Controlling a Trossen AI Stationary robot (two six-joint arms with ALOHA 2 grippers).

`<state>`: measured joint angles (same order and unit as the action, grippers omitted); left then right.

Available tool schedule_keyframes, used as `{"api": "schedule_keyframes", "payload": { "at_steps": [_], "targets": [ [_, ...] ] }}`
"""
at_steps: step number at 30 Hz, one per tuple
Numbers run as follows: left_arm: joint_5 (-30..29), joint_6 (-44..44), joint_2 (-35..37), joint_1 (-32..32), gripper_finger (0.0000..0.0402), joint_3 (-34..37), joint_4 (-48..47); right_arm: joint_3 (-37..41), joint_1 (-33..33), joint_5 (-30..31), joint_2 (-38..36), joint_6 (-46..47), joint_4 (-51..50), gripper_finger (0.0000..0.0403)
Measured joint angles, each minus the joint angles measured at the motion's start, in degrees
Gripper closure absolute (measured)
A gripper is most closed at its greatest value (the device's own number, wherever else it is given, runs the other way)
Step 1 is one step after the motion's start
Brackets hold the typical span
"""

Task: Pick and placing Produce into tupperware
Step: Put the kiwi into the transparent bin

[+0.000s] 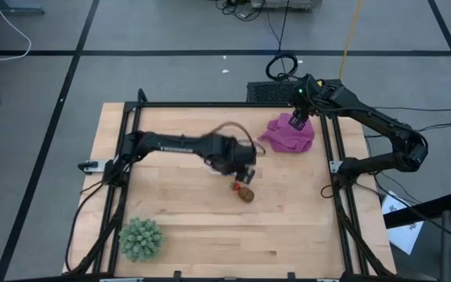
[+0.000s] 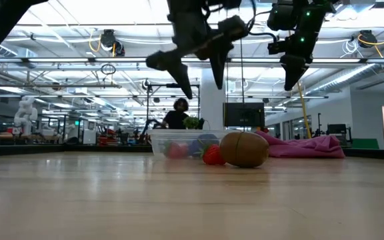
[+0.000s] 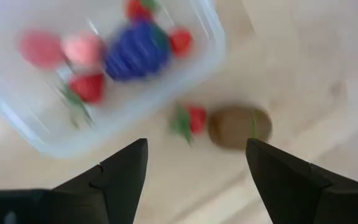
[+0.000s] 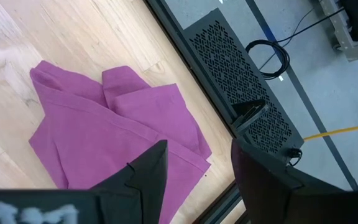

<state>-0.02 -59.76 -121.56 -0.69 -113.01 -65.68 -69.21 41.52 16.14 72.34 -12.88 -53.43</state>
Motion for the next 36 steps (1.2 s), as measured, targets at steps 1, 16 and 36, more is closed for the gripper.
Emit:
{"api": "schedule_keyframes", "payload": {
  "at_steps": [1, 16, 36],
  "targets": [
    [-0.08, -0.85, -0.02, -1.34, 0.0128, 0.0, 0.0, 0.0, 0.0, 0.0, 0.0, 0.0, 0.0, 0.0234],
    [-17.02, 6.56, -0.09, -14.32, 0.0128, 0.02, 9.91, 0.0, 0.0, 0.0, 0.0, 0.17, -0.04, 0.0234],
    [-10.53, 58.24, -0.22, -12.67, 0.0128, 10.36, 17.58, 0.0, 0.0, 0.0, 0.0, 0.07, -0.46, 0.0234]
  ]
}}
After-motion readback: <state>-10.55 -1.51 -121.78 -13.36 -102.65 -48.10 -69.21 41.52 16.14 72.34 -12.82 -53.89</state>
